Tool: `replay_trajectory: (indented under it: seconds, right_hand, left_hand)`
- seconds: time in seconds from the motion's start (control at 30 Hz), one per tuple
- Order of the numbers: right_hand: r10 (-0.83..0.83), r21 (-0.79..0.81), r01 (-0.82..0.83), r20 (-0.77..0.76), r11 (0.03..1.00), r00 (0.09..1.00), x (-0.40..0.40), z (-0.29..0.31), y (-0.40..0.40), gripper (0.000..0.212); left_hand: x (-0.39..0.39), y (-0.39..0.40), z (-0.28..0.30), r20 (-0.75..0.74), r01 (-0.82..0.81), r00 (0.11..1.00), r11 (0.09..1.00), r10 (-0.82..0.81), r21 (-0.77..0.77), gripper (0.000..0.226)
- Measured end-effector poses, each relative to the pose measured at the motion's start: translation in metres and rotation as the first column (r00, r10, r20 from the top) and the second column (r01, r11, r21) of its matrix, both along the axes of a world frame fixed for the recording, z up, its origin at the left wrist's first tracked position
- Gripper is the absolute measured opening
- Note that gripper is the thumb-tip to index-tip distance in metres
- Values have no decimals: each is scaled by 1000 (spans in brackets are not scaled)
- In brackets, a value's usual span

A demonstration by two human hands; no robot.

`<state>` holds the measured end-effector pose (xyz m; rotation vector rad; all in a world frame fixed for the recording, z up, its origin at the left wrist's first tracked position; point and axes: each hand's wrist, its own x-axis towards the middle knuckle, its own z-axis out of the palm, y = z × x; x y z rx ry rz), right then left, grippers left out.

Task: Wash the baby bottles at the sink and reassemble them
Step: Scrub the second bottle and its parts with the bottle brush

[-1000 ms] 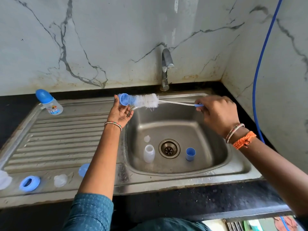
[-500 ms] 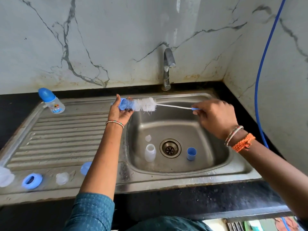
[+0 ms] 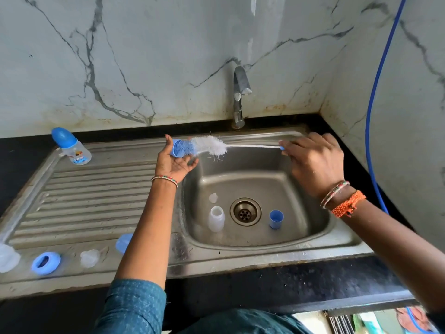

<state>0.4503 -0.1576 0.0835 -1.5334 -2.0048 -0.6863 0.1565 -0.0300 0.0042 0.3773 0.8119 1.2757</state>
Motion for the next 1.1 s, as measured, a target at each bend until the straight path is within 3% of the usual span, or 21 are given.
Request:
replay_trajectory:
  seconds: [0.03,0.07,0.1,0.13,0.17,0.2,0.23,0.27,0.33,0.4,0.43,0.5,0.57,0.67,0.7,0.77,0.83,0.9,1.03,1.1]
  right_hand:
    - [12,38,-12,1,999,1000,0,0,1,14]
    - [0,-84,-6,-73,996,997,1,3,2,11]
    - [-61,-368,-33,-240,929,969,0,8,5,9]
    - [-204,-705,-165,-408,689,890,0,14,8,17]
    - [-401,-848,-372,-512,379,760,1,19,10,28]
    - [-544,-827,-527,-538,194,644,5,19,13,36]
    - [-565,-799,-578,-557,166,608,9,17,16,39]
    - [-503,-804,-546,-581,235,640,10,16,19,39]
    - [-275,-781,-313,-515,541,812,5,12,16,32]
    - [-177,-605,6,-224,796,958,-2,10,9,20]
    - [-154,-498,86,-97,863,983,-6,8,7,17]
    - [-50,-376,36,-28,926,998,-11,3,6,22]
    - [2,-289,-11,-31,957,1000,-14,0,3,21]
    - [-75,-220,45,-130,974,989,-13,1,1,5]
    - [-124,-315,57,-197,947,973,-11,4,3,7]
    - [-249,-640,2,-296,769,922,-5,9,10,28]
    - [-281,-778,-102,-342,620,897,0,10,14,37]
    - [-259,-754,-86,-328,651,908,1,8,13,31]
    - [-246,-562,-19,-393,827,886,-2,7,10,5]
    - [-268,-667,-74,-396,741,878,1,12,15,17]
  left_hand:
    - [2,0,-1,-1,-1,1000,1000,1,0,40]
    - [3,-1,-1,7,0,1000,1000,0,7,40]
    - [3,-1,0,19,0,1000,1000,-1,19,41]
    - [3,-2,0,41,-3,999,999,2,32,41]
    - [3,-2,0,69,-7,998,999,4,41,40]
    - [2,-2,0,95,-9,995,999,5,50,38]
    - [1,-2,-1,113,-11,994,998,4,59,36]
    - [0,-2,-1,122,-16,992,998,8,64,34]
    - [-1,0,0,122,-47,992,998,41,41,31]
    - [1,1,2,96,-75,992,997,77,-23,33]
    - [2,3,3,87,-97,991,993,102,-63,34]
    - [2,7,4,90,-153,982,980,165,-125,33]
    - [1,7,5,88,-176,978,973,190,-149,40]
    - [-1,6,2,75,-156,983,978,168,-141,49]
    - [-2,5,1,77,-140,986,982,150,-124,46]
    - [-4,5,0,88,-129,987,988,136,-83,31]
    - [-6,2,2,98,-126,987,991,130,-44,18]
    - [-7,1,4,87,-114,990,993,114,-12,17]
    - [-4,1,5,68,-93,993,996,93,0,20]
    - [-2,-2,7,90,-77,993,997,76,3,20]
